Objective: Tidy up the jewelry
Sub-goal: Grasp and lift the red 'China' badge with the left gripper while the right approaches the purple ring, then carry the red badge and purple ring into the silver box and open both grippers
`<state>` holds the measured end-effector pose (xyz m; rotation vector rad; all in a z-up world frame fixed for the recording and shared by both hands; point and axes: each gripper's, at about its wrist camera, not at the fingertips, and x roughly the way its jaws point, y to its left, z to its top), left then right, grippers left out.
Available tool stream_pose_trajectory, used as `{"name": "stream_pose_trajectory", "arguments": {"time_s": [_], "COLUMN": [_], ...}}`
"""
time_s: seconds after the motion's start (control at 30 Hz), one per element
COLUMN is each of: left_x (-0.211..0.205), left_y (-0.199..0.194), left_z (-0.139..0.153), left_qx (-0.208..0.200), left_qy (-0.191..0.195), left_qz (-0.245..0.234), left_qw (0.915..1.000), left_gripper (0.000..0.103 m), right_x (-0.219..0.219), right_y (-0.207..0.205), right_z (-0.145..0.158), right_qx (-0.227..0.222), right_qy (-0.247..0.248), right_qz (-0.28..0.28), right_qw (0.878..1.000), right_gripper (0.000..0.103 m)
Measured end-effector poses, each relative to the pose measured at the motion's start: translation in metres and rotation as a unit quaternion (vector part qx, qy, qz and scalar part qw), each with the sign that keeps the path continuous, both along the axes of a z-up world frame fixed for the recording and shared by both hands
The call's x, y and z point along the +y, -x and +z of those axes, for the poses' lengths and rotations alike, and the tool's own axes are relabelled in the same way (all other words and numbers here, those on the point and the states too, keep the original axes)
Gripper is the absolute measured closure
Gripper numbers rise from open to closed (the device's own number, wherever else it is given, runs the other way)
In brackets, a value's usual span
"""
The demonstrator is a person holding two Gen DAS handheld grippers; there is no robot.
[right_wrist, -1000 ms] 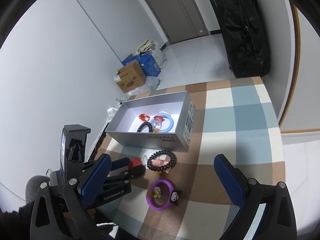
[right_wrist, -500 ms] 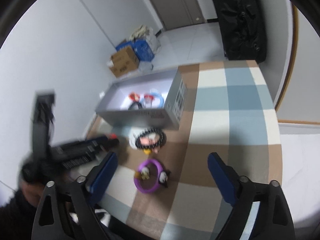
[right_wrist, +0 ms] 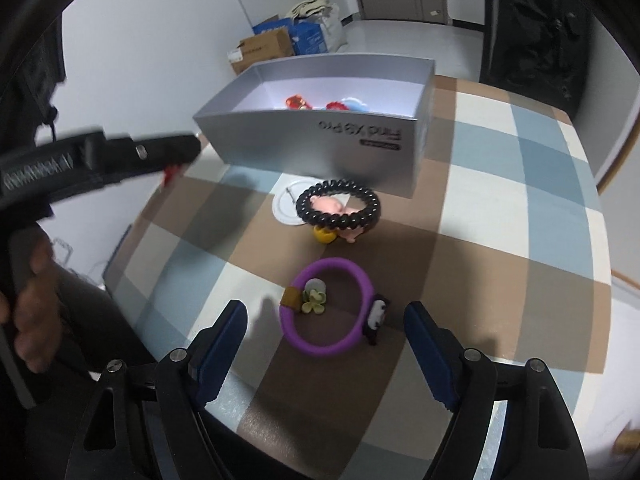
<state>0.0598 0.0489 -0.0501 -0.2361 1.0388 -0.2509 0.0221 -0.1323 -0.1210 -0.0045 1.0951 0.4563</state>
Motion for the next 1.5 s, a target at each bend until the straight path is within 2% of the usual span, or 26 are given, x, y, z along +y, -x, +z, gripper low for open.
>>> {"name": "stream_pose_trajectory", "arguments": {"time_s": [0.1, 0.27, 0.33, 0.67, 0.77, 1.03, 1.13, 1.5], "left_x": [0.004, 0.01, 0.012, 0.011, 0.012, 0.001, -0.003, -0.011], "left_y": [-0.001, 0.0, 0.001, 0.002, 0.002, -0.002, -0.005, -0.037], "left_z": [-0.001, 0.001, 0.002, 0.01, 0.013, 0.03, 0.035, 0.034], "left_qx": [0.001, -0.001, -0.003, -0.021, -0.023, -0.062, -0.072, -0.065], "left_qy": [0.004, 0.01, 0.013, 0.025, 0.036, 0.041, 0.048, 0.059], "left_qz": [0.006, 0.014, 0.019, 0.023, 0.025, 0.024, 0.019, 0.026], "left_qw": [1.0, 0.9998, 0.9997, 0.9992, 0.9988, 0.9969, 0.9961, 0.9958], "left_gripper": [0.066, 0.066, 0.066, 0.066, 0.066, 0.066, 0.066, 0.066], "right_x": [0.008, 0.015, 0.014, 0.013, 0.01, -0.008, -0.012, -0.016], "right_y": [0.001, 0.007, 0.008, 0.01, 0.007, -0.003, -0.013, -0.059], "right_z": [-0.002, -0.001, 0.002, 0.024, 0.036, 0.074, 0.082, 0.095], "right_qx": [-0.01, -0.038, -0.046, -0.078, -0.101, -0.138, -0.137, -0.122], "right_qy": [0.024, 0.075, 0.077, 0.029, 0.023, -0.046, -0.061, -0.125], "right_qz": [0.01, 0.031, 0.033, 0.029, 0.019, -0.018, -0.029, -0.049], "right_qw": [1.0, 0.996, 0.995, 0.996, 0.994, 0.989, 0.988, 0.983], "right_gripper": [0.023, 0.048, 0.049, 0.05, 0.05, 0.05, 0.05, 0.05]}}
